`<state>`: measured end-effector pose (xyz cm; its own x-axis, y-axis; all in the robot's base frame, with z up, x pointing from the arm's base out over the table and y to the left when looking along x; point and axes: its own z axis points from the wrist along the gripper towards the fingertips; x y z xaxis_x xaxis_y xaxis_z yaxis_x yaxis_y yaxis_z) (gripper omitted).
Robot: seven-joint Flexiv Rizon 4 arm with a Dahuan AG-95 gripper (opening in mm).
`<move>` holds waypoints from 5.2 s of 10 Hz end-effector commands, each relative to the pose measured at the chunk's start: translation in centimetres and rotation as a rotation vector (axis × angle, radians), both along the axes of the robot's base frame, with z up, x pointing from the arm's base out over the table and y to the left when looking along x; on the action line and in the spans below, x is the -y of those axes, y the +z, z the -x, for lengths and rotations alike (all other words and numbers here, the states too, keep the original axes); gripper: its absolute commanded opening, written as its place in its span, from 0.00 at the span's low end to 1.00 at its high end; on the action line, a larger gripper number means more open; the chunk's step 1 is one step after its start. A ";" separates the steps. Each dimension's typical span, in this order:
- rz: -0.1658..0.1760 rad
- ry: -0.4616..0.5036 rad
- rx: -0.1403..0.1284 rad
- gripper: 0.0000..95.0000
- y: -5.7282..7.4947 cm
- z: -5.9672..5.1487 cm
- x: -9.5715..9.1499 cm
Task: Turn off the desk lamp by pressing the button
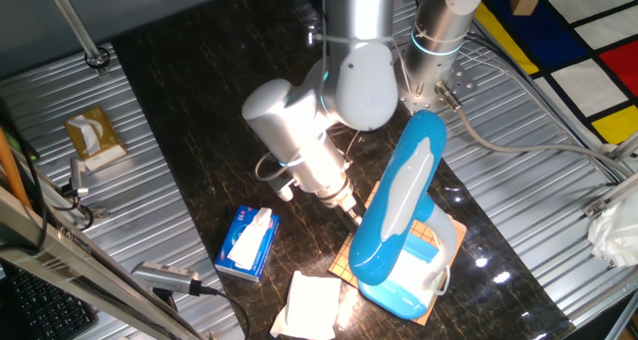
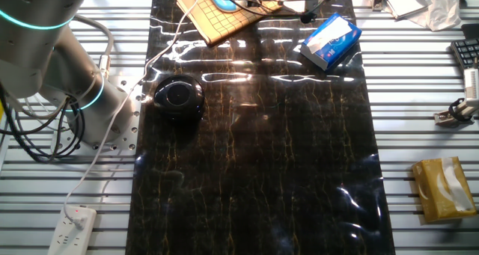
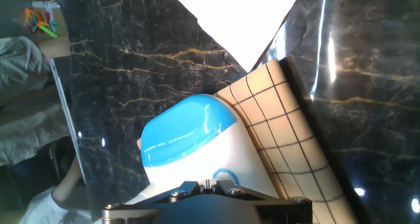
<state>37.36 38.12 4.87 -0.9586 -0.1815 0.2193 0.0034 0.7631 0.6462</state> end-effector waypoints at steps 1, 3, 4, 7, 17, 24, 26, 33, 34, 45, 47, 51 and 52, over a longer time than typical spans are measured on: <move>-0.004 0.001 -0.001 0.00 0.3 0.0 0.2; -0.004 0.004 0.003 0.00 0.4 0.0 0.4; -0.003 0.006 0.004 0.00 0.4 0.0 0.5; 0.013 0.008 0.007 0.00 0.4 0.0 0.5; 0.051 0.023 0.019 0.00 0.3 0.2 0.6; 0.058 0.021 0.017 0.00 0.1 0.4 0.7; 0.060 0.018 0.017 0.00 -0.1 0.5 0.5; 0.068 0.013 0.018 0.00 -0.2 0.6 0.1; 0.071 0.013 0.020 0.00 -0.3 0.6 0.1; 0.096 0.010 0.022 0.00 -0.4 0.8 0.2; 0.091 0.016 0.024 0.00 -0.2 0.7 0.6; 0.096 0.016 0.027 0.00 -0.2 0.7 0.6; 0.096 0.015 0.027 0.00 -0.2 0.7 0.6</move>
<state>36.69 37.56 4.61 -0.9618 -0.1750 0.2106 -0.0248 0.8216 0.5695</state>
